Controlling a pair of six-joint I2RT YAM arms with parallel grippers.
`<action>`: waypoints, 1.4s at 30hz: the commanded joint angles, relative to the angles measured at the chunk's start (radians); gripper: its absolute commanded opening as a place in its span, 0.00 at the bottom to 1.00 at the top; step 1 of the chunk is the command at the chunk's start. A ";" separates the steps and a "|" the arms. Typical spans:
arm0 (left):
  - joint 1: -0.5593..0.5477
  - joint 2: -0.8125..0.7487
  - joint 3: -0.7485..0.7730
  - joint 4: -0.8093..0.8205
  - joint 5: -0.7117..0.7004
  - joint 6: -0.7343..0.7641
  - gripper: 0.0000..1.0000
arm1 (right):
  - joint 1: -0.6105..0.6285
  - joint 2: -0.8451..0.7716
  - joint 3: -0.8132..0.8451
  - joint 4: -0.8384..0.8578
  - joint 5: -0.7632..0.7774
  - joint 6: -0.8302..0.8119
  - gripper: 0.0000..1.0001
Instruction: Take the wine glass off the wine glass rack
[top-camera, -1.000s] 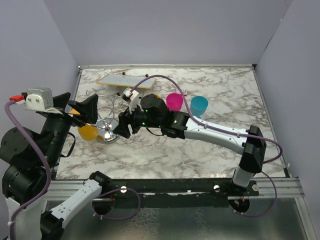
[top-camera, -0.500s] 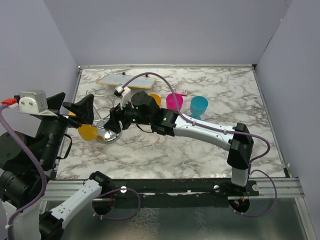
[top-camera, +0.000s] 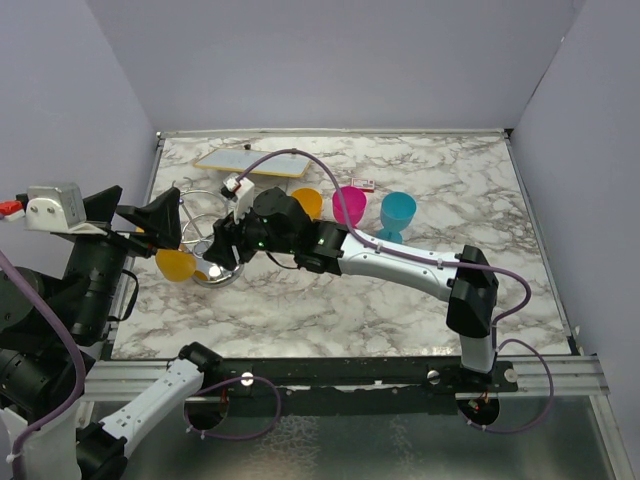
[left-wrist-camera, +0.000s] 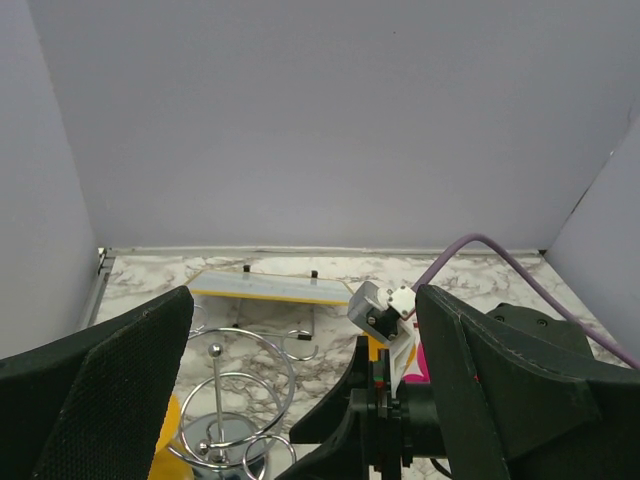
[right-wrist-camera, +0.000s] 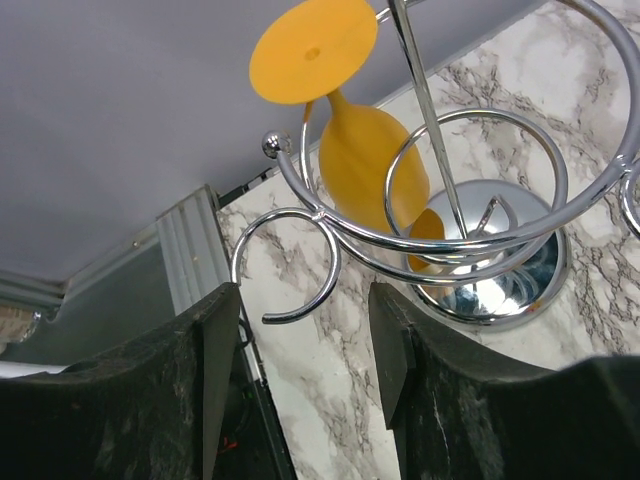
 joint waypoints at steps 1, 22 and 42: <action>0.001 -0.008 0.015 -0.006 -0.026 0.009 0.96 | 0.008 0.014 0.013 -0.004 0.063 -0.020 0.51; 0.001 0.002 0.026 -0.021 -0.017 -0.014 0.96 | 0.007 -0.009 0.029 -0.070 0.099 -0.166 0.30; 0.001 0.014 0.029 -0.023 -0.009 -0.026 0.96 | -0.096 -0.012 0.076 -0.144 -0.114 -0.287 0.28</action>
